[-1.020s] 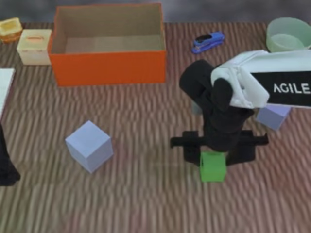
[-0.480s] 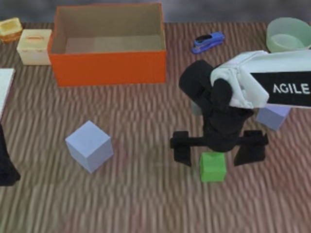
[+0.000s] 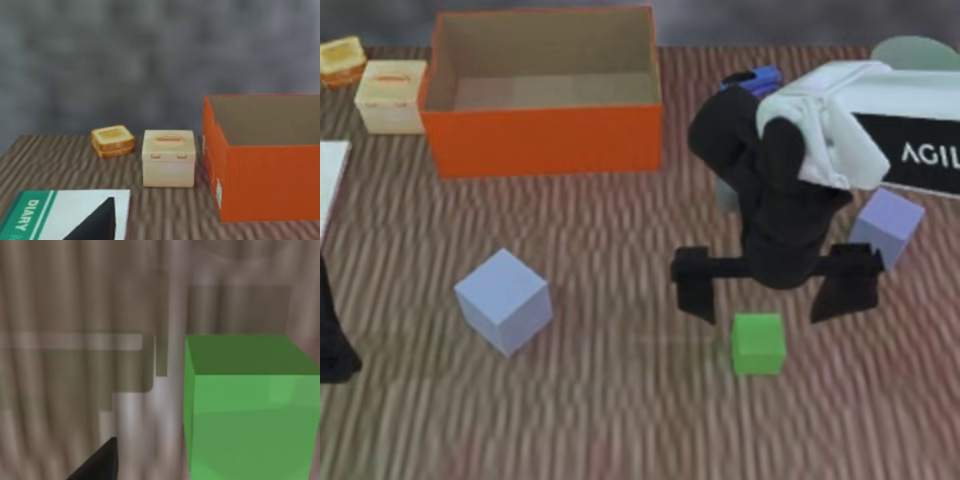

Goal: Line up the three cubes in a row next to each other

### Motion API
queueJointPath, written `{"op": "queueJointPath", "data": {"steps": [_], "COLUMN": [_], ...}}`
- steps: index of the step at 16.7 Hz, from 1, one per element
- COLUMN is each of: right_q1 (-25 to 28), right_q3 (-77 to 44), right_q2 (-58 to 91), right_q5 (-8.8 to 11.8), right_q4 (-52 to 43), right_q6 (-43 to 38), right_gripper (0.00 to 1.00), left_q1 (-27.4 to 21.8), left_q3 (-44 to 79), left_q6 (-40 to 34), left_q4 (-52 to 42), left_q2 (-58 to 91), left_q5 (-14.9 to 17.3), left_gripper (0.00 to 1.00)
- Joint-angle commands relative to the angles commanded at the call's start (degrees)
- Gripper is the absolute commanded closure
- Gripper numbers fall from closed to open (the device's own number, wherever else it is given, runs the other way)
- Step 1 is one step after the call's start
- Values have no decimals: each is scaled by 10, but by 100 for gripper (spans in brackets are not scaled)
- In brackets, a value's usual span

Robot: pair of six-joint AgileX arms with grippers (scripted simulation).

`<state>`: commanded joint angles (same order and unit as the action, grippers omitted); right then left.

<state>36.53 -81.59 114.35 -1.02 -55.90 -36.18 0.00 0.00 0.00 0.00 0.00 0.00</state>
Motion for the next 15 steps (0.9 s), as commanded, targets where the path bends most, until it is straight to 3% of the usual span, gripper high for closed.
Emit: {"op": "queueJointPath", "data": {"steps": [3, 9, 15], "right_q1": [2, -3, -56], "right_q3": [-29, -35, -99], "right_q2": [-22, -21, 27], "right_q5": [1, 1, 2], "right_q4": [-50, -55, -79], "right_q6": [1, 8, 166], "right_gripper": [0, 0, 0], "left_q1": [0, 0, 0], "left_q3": [0, 0, 0], "left_q6": [0, 0, 0], "left_q4": [0, 0, 0], "left_q2": [0, 0, 0], "left_q5": [0, 0, 0], "left_gripper": [0, 0, 0]}}
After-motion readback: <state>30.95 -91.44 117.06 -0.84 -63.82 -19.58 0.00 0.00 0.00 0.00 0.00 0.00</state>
